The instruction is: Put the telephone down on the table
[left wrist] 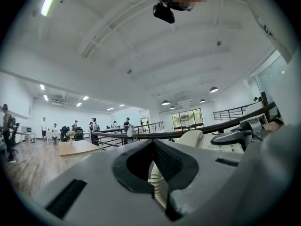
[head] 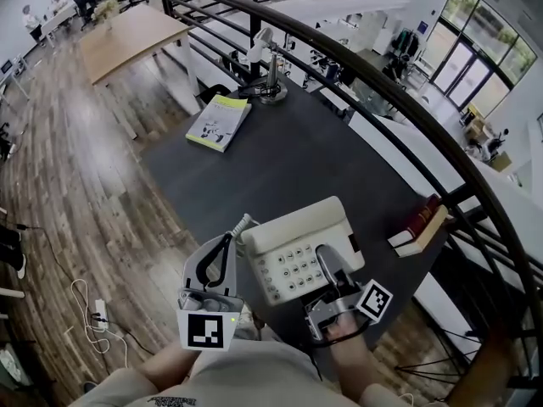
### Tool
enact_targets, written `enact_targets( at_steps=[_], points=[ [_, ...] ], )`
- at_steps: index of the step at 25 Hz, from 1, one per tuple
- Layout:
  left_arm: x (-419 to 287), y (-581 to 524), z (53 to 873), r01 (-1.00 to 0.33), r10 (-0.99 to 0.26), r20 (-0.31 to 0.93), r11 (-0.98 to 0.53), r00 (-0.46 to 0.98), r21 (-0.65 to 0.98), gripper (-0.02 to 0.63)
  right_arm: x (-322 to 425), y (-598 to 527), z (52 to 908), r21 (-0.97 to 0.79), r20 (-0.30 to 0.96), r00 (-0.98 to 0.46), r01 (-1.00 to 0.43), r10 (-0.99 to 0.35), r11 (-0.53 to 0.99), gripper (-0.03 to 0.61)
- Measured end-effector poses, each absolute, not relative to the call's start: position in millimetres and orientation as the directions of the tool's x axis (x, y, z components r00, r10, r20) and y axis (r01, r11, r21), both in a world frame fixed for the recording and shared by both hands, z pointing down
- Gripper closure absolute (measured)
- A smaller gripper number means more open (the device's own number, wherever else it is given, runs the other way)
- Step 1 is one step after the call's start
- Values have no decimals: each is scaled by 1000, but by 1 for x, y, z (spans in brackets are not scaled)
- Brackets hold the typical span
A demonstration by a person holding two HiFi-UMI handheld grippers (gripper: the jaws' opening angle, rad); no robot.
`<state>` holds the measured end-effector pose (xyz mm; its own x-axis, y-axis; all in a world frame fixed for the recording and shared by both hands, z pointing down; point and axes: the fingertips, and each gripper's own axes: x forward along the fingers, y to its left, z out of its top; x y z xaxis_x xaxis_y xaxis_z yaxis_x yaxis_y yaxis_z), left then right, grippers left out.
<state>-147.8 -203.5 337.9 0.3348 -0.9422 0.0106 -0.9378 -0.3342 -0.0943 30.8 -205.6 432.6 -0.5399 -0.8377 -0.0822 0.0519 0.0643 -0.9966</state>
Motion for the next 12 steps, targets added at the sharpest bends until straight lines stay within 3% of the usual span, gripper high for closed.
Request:
enact_targets(
  at_steps=[6, 12],
  points=[
    [-140, -265, 344, -936, -940, -1, -340, 341, -94, 609, 37, -272, 436, -997, -76, -532, 36, -843, 68, 370],
    [-125, -349, 343, -925, -921, -98, -366, 376, -105, 611, 43, -372, 433, -991, -89, -502, -41, -860, 126, 370]
  ],
)
